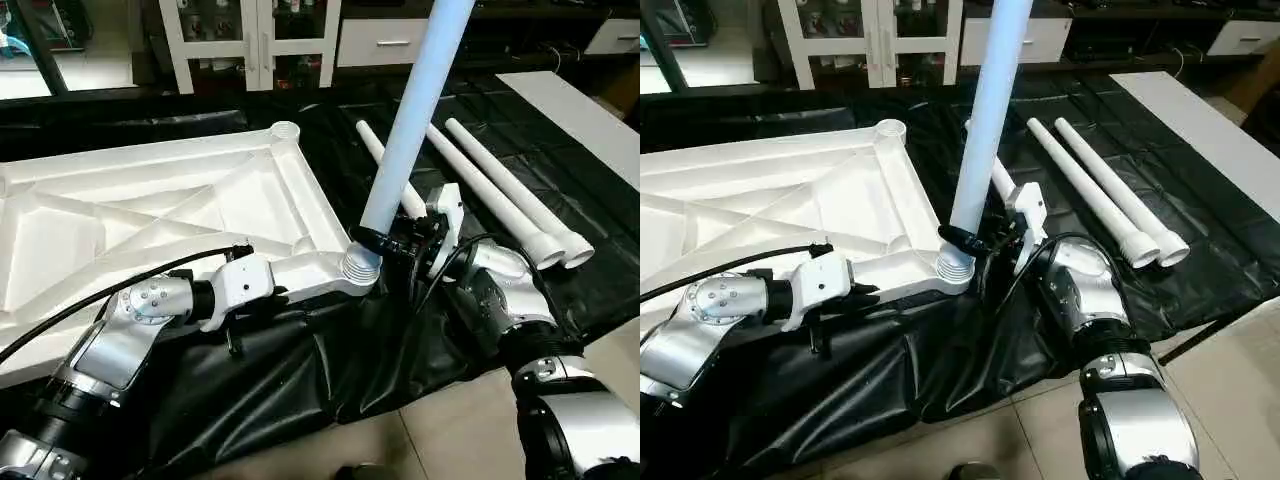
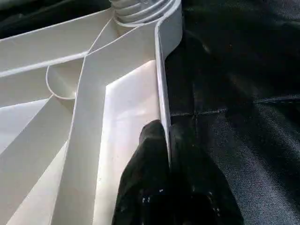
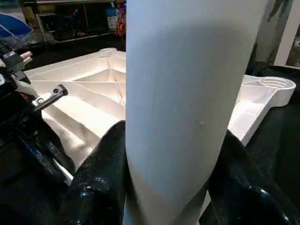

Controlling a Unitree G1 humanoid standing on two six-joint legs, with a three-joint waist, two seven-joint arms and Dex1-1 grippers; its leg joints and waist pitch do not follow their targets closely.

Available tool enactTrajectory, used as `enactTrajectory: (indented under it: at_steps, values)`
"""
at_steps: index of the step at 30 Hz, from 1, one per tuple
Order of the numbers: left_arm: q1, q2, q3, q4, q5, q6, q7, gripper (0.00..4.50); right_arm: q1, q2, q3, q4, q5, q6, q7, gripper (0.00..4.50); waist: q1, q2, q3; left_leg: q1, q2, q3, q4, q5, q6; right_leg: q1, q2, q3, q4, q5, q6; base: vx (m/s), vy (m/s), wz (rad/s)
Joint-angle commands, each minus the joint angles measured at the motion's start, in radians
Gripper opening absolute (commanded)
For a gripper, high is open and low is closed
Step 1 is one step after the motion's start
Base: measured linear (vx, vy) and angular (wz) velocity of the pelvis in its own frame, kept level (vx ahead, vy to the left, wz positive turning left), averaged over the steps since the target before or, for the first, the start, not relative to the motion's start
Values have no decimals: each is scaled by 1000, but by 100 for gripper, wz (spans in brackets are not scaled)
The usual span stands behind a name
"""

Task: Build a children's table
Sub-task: Insert table leg to table base

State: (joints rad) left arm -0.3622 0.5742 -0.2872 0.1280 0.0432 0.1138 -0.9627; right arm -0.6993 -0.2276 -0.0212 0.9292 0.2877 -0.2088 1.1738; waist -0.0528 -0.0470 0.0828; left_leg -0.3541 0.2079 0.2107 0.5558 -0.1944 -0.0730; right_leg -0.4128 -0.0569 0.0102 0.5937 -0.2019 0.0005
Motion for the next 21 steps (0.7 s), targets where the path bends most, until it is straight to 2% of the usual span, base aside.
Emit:
enactTrajectory:
  at_steps: [1,13,17,21]
  values:
    - [7,-9,-33,-15,4,-8,-22,0,124,7,139,96,-154,28,8,184,2,15,-21,8,32,-11,-68,-299,29,13,-48,25,-78,-219,-234,0,0,0]
    - [7,-11,-35,-12,6,-8,-24,0,177,25,156,38,-166,-24,4,184,2,15,-20,8,32,-9,-69,-280,33,16,-47,25,-75,-178,-240,0,0,0]
    - [6,-11,-34,-14,7,-6,-26,0,191,21,177,20,-190,-63,4,184,0,16,-16,9,33,-14,-74,-339,15,10,-48,24,-84,-272,-214,0,0,0]
    - [6,-12,-33,-14,7,-6,-27,0,200,21,186,10,-198,-74,6,184,-1,16,-16,10,33,-15,-76,-352,9,8,-46,26,-84,-273,-204,0,0,0]
